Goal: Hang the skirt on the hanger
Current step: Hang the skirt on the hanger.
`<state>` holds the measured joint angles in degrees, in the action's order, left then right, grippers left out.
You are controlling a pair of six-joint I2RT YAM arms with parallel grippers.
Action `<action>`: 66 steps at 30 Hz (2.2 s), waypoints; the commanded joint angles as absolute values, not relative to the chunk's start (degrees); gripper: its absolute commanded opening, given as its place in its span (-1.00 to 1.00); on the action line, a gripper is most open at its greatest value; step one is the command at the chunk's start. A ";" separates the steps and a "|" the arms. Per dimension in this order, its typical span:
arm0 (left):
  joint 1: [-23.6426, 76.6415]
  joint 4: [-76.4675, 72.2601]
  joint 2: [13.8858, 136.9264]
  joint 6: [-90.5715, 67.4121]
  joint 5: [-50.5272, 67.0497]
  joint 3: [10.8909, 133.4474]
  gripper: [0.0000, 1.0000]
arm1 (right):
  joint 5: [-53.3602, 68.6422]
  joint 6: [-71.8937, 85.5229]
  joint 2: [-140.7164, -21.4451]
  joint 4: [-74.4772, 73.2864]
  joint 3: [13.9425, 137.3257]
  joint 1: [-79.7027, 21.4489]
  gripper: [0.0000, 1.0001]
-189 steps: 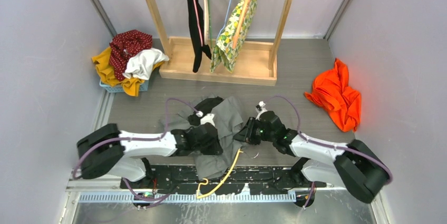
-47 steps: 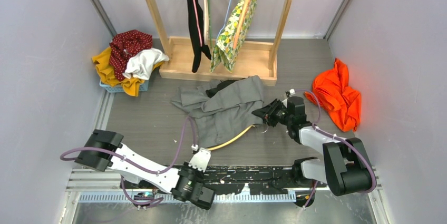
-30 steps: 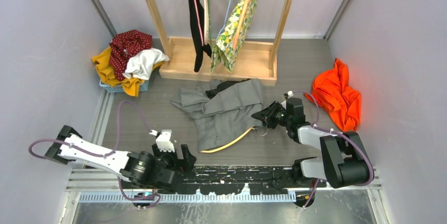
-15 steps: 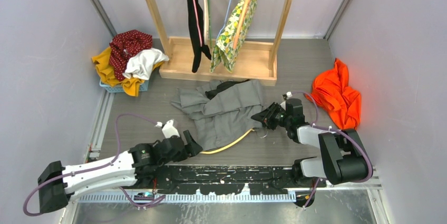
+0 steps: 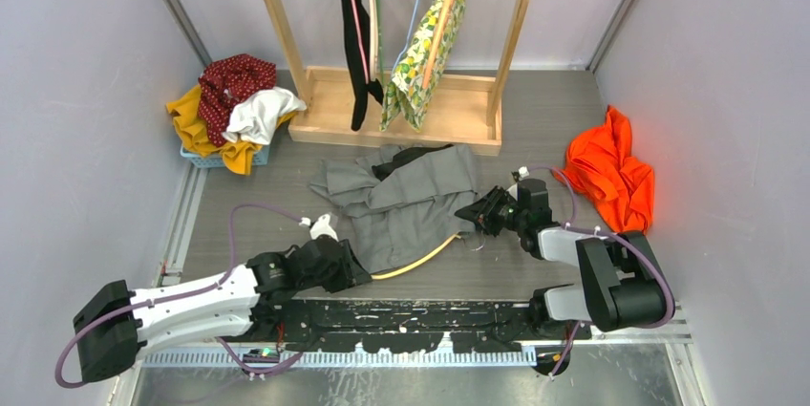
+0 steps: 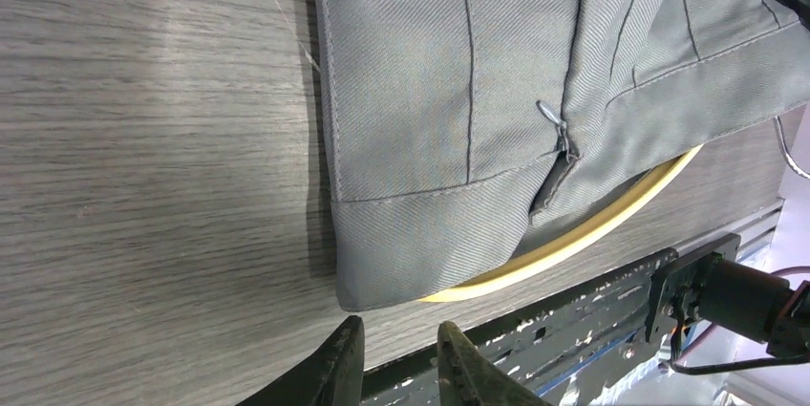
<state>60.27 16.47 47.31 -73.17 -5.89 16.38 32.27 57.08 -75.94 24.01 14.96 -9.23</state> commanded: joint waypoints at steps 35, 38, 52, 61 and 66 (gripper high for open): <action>53.95 22.33 56.59 -66.09 -8.22 25.49 0.10 | 35.02 55.55 -77.87 29.43 14.59 -9.08 -0.98; 53.57 21.14 58.77 -65.46 -7.74 26.18 0.07 | 35.14 55.45 -78.00 29.56 14.56 -9.06 -0.98; 53.50 17.95 64.83 -64.20 -6.51 27.56 -0.44 | 35.37 55.45 -78.36 30.08 14.39 -9.14 -0.98; 53.47 22.28 61.21 -63.98 -7.41 27.45 -1.00 | 34.66 55.91 -79.10 30.87 14.48 -9.07 -0.98; 53.45 24.84 57.88 -64.37 -7.38 26.06 -1.00 | 35.26 58.24 -81.46 34.76 14.35 -8.59 -0.98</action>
